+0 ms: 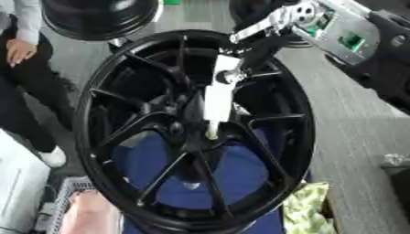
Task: Pull the pin out of the wheel hub.
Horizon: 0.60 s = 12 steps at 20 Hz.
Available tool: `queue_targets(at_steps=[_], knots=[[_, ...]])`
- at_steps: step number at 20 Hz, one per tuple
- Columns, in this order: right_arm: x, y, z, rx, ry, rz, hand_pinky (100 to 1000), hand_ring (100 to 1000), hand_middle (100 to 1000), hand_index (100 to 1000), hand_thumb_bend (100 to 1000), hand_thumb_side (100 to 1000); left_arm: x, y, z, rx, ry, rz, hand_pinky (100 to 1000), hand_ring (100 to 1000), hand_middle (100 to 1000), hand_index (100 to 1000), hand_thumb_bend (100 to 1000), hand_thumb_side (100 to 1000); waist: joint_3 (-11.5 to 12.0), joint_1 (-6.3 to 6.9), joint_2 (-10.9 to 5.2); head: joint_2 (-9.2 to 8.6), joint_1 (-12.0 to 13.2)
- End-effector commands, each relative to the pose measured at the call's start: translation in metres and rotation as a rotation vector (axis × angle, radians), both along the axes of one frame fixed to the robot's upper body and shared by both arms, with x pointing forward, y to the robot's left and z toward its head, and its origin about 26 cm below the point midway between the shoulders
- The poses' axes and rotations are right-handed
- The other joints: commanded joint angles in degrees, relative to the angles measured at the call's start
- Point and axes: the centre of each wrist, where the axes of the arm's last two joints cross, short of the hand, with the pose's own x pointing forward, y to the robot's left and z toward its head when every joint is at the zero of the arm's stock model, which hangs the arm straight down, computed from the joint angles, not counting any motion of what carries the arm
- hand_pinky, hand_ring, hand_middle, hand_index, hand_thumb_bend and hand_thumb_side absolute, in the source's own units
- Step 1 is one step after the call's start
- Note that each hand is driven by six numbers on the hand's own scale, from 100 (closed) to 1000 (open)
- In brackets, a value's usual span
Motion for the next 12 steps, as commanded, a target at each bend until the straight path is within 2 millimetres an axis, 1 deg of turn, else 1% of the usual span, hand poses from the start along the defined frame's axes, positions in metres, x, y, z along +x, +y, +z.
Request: queue_targets(at_steps=[1,2,3,4,6,12], knots=[[0.002,-0.007,0.013,0.013,-0.026,-0.048,779,591,579,747,186,406,-0.002,-0.001,0.008,0.017,-0.025,-0.006,644,1000,743,758,490,743,-0.07,-0.48,-0.5,0.31,0.0],[0.002,-0.008,0.015,0.016,-0.028,-0.06,778,579,567,735,180,360,-0.002,-0.001,0.008,0.017,-0.025,-0.005,644,1000,743,758,490,743,-0.09,-0.46,-0.51,0.31,0.04],[0.002,-0.009,0.017,0.02,-0.031,-0.073,774,561,548,715,163,288,-0.003,-0.001,0.008,0.017,-0.025,-0.005,644,1000,743,758,489,743,-0.14,-0.44,-0.53,0.31,0.13],[0.001,-0.01,0.02,0.025,-0.035,-0.085,769,545,533,698,139,240,-0.003,-0.001,0.008,0.017,-0.025,-0.004,644,1000,743,758,489,743,-0.18,-0.42,-0.55,0.31,0.21],[0.0,-0.012,0.028,0.04,-0.048,-0.106,764,531,521,685,100,250,-0.003,0.0,0.008,0.017,-0.025,-0.003,644,1000,743,757,488,743,-0.3,-0.36,-0.6,0.31,0.31],[-0.013,-0.019,0.064,0.094,-0.128,-0.135,757,504,497,659,100,266,-0.003,0.0,0.007,0.019,-0.023,0.0,645,1000,743,757,485,744,-0.73,-0.16,-0.76,0.31,0.39]])
